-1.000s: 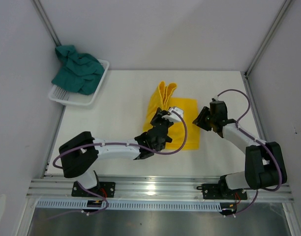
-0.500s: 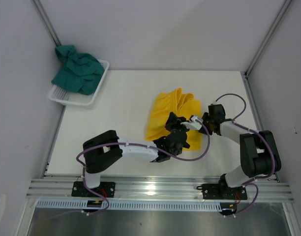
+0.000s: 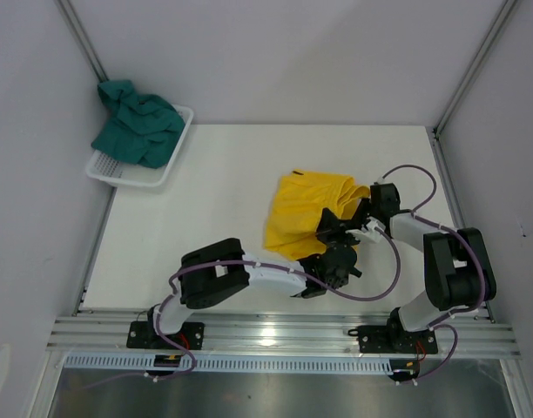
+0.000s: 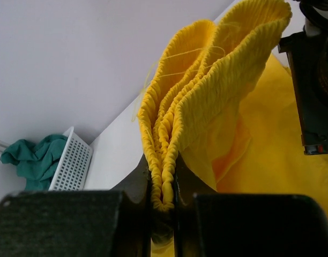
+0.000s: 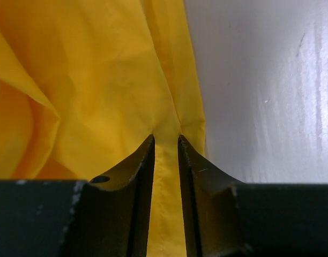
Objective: Fold and stack the shorts
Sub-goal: Fold the shorts
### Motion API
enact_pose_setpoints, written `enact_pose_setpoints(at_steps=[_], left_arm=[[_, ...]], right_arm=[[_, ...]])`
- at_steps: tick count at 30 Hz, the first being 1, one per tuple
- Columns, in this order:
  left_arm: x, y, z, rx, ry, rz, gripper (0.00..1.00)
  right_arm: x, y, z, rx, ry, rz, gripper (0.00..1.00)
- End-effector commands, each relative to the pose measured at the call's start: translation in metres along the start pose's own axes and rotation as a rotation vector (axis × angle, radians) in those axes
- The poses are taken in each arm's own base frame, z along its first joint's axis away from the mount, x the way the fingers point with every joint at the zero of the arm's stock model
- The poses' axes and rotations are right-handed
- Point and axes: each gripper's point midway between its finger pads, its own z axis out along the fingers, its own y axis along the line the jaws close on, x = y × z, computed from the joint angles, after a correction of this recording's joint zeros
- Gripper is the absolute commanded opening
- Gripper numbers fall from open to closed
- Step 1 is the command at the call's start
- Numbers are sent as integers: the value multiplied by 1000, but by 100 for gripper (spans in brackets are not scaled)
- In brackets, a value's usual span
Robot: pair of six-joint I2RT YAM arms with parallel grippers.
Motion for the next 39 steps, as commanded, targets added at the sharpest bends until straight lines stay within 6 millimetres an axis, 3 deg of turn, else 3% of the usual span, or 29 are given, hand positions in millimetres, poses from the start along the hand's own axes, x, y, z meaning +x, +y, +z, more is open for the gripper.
enact_pose_setpoints(at_steps=[1, 8, 10, 11, 13, 14, 17, 22, 23, 25, 27, 28, 30, 32, 33, 34, 35, 39], left_arm=[[-9, -3, 4, -73, 34, -41, 0], [5, -17, 3, -102, 90, -19, 1], [9, -18, 1, -84, 97, -41, 14], [8, -18, 0, -41, 102, -7, 22], [6, -24, -2, 22, 107, -105, 87], [3, -31, -3, 89, 99, -124, 99], [5, -27, -9, 204, 143, -202, 99], [-16, -2, -24, 297, 77, -348, 99], [-9, -2, -27, 315, 86, -342, 99], [-23, 8, -35, 374, 50, -404, 99], [-23, 7, -43, 454, 42, -448, 99], [-34, 22, -47, 474, 15, -501, 99], [-23, 29, -47, 508, 35, -578, 99], [-30, 51, -51, 561, 2, -677, 99], [-23, 65, -42, 544, 20, -742, 99], [-11, 65, -43, 571, 44, -756, 99], [-7, 87, -34, 542, 48, -802, 99], [16, 111, -28, 537, 86, -893, 99]], right_arm=[[6, -7, 5, 15, 37, 3, 27], [-2, 2, 4, -19, 40, 19, 26], [-6, 4, 1, -21, 38, 18, 26], [-9, 6, -1, -28, 31, 24, 26], [-14, 10, -5, -40, 20, 29, 27], [-18, 12, -9, -45, 9, 29, 27], [-25, 16, -14, -67, 1, 37, 27], [-32, 20, -15, -127, 3, 71, 28], [-33, 20, -15, -132, 6, 76, 28], [-36, 21, -14, -145, 4, 88, 28], [-37, 23, -13, -155, 8, 93, 29], [-38, 24, -12, -160, 10, 95, 30], [-40, 25, -11, -175, 10, 97, 35], [-38, 23, -10, -204, 29, 123, 37], [-41, 25, -10, -229, 20, 136, 37], [-40, 26, -12, -249, 22, 150, 38], [-34, 24, -13, -274, 41, 169, 40], [-43, 26, -21, -369, 6, 209, 61]])
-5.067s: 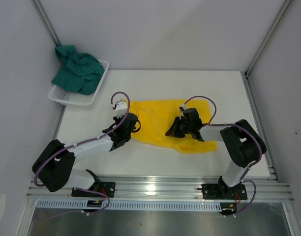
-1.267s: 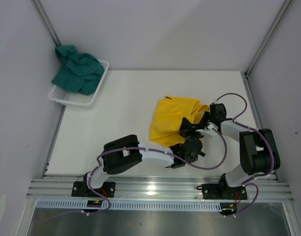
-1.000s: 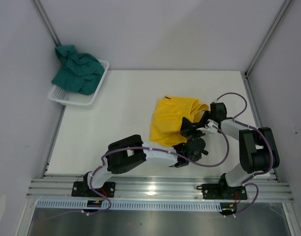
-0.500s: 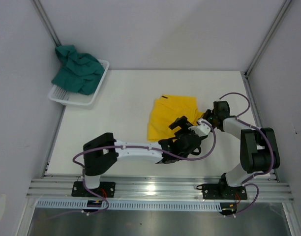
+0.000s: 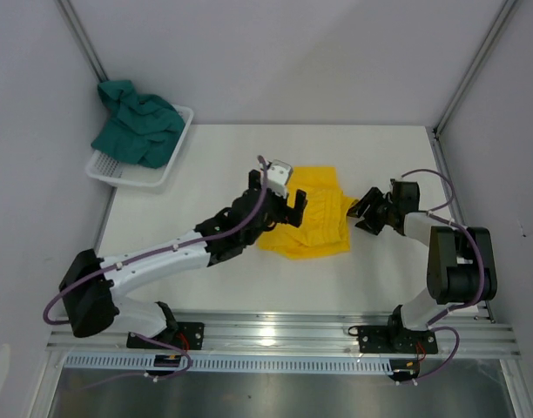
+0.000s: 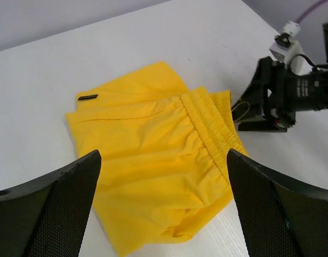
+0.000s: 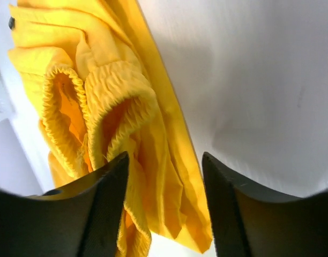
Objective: Fold and stack the shorts
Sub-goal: Fold the shorts
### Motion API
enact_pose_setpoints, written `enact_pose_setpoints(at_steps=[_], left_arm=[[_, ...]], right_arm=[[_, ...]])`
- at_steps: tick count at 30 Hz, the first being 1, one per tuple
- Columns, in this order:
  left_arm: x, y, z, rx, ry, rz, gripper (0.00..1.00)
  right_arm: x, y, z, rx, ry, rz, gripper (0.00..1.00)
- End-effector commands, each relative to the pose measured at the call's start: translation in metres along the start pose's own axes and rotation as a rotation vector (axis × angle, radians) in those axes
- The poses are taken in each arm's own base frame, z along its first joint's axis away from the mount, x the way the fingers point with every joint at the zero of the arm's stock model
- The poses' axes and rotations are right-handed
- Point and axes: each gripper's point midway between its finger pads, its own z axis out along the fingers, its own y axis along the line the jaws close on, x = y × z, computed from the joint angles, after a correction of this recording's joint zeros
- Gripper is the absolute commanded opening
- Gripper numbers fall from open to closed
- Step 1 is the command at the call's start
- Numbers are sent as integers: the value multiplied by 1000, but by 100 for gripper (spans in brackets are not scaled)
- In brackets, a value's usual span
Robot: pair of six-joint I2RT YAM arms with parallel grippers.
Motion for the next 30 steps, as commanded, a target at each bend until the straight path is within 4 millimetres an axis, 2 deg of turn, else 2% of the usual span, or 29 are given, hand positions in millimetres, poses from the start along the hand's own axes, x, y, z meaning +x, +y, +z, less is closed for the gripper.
enact_pose_setpoints(at_steps=[1, 2, 5, 13, 15, 16, 17, 18, 21, 24, 26, 27, 29, 30], left_arm=[[3, 5, -13, 84, 20, -143, 99], [-2, 15, -16, 74, 5, -161, 99], [5, 28, -19, 61, 13, -185, 99], [5, 38, -26, 51, 5, -205, 99], [6, 40, -26, 47, 8, -207, 99], [4, 40, -27, 49, 7, -207, 99], [4, 41, -28, 47, 8, -208, 99], [4, 42, -28, 44, 8, -214, 99], [0, 44, -31, 43, 2, -228, 99], [-3, 45, -33, 45, -1, -232, 99], [-4, 46, -35, 43, 2, -232, 99], [-5, 46, -36, 43, 0, -231, 99], [-4, 48, -38, 36, 5, -226, 99], [-4, 49, -38, 32, 6, -223, 99]], right_arm=[[-8, 21, -8, -150, -18, 16, 65], [-7, 23, -9, -167, -18, 21, 66], [-8, 30, -10, -224, -19, 35, 67], [-13, 44, -20, -301, -70, 30, 67], [-17, 41, -23, -266, -108, 14, 68], [-21, 46, -29, -268, -140, -12, 69], [-23, 47, -30, -251, -156, -25, 77], [-22, 49, -31, -252, -151, -33, 80], [-20, 59, -28, -312, -112, -34, 81], [-14, 57, -15, -290, -58, -21, 81], [-12, 49, -8, -242, -51, -32, 80], [-2, 50, -6, -222, -29, -49, 80], [-4, 39, -5, -150, -65, -70, 82], [-5, 40, -8, -142, -80, -84, 82]])
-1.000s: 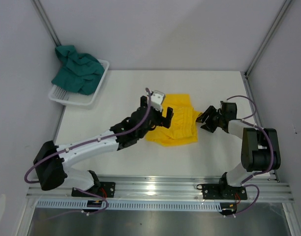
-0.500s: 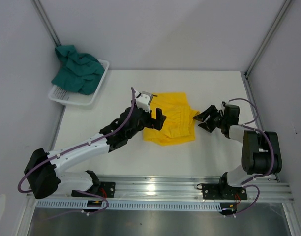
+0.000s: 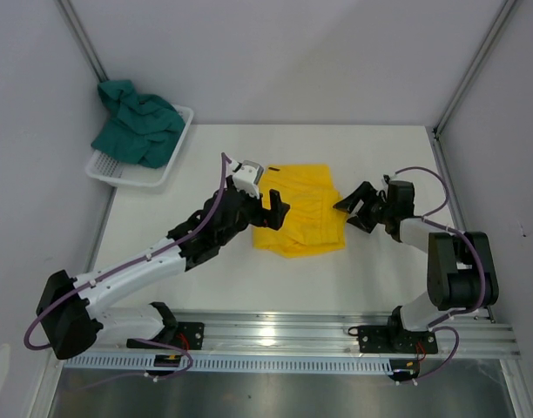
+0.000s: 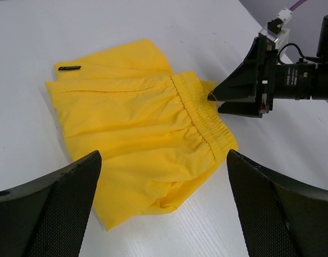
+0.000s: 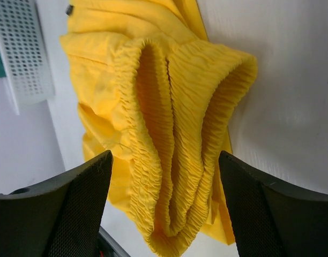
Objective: Fold and stack the shorts
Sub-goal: Fold the shorts
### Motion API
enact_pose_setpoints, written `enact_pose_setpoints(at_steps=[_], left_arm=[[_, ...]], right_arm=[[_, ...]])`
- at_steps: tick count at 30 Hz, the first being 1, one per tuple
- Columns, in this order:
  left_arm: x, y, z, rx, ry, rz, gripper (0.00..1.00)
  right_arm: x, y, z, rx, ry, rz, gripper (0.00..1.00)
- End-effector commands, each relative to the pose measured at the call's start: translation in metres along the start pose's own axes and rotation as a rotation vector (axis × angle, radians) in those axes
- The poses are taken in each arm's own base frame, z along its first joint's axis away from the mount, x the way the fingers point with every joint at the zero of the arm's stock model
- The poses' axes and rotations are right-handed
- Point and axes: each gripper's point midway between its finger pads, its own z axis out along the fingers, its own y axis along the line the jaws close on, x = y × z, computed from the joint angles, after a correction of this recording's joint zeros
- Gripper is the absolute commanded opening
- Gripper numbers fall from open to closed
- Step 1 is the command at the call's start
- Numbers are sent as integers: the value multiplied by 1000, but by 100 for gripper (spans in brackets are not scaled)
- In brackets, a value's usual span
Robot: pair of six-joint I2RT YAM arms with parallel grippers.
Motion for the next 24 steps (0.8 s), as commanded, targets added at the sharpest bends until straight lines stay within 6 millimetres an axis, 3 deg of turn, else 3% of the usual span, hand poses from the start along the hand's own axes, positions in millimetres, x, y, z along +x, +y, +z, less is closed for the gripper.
enact_pose_setpoints(at_steps=[1, 12, 20, 23, 24], left_arm=[[-15, 0, -9, 6, -35, -25, 99], [-14, 1, -11, 4, -29, -17, 99], [-13, 2, -11, 3, -25, -10, 99], [-13, 2, -10, 6, -25, -8, 99], [-12, 1, -9, 8, -21, -5, 99]], right_arm=[[-9, 0, -4, 62, -48, -76, 83], [-2, 2, 16, 23, -24, -66, 81], [5, 10, 34, -2, 5, -95, 66], [4, 12, 36, 30, -4, -138, 59], [-5, 15, 38, 55, -33, -158, 56]])
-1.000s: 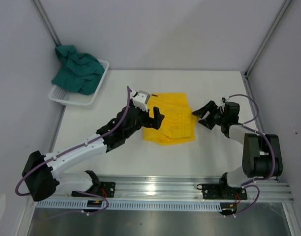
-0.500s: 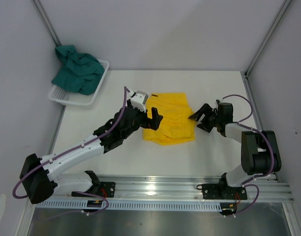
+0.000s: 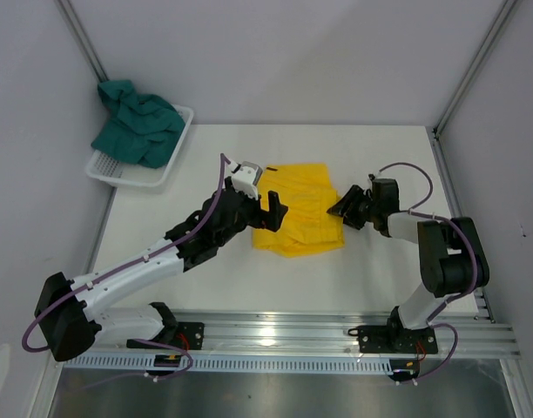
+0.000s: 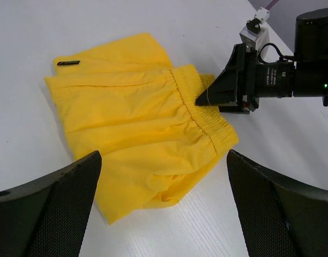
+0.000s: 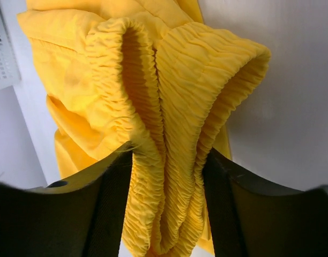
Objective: Fold and stack the shorts
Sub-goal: Fold the shorts
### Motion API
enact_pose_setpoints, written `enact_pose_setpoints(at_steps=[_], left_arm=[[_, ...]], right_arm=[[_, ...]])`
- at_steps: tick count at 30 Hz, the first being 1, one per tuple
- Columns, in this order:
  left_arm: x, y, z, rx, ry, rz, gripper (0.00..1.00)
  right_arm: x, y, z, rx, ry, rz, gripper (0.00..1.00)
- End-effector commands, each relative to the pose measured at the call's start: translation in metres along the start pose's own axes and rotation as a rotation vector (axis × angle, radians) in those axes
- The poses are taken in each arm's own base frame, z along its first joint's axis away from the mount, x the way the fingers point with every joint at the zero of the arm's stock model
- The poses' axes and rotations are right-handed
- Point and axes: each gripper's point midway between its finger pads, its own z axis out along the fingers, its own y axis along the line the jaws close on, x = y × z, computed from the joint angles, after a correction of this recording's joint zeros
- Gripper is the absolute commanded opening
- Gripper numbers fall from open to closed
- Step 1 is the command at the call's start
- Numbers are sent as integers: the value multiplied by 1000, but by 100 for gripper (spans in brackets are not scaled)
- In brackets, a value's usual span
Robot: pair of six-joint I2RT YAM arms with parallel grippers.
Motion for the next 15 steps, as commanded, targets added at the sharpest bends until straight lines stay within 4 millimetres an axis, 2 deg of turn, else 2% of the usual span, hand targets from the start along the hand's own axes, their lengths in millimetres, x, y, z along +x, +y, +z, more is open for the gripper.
enact_pose_setpoints(at_steps=[1, 5, 9, 12, 15], left_arm=[[-14, -1, -4, 12, -40, -8, 99], [-12, 0, -3, 8, -35, -2, 99], [-9, 2, -2, 0, -28, 3, 99], [-11, 3, -3, -4, -33, 1, 99], [-10, 7, -6, -18, -25, -1, 99]], right_arm=[[-26, 17, 5, 35, -78, -120, 54], [-31, 24, 6, 125, -109, -214, 38], [-31, 34, 8, 134, -111, -255, 15], [-34, 42, 6, 122, -117, -275, 6], [-38, 56, 3, 93, -119, -297, 3]])
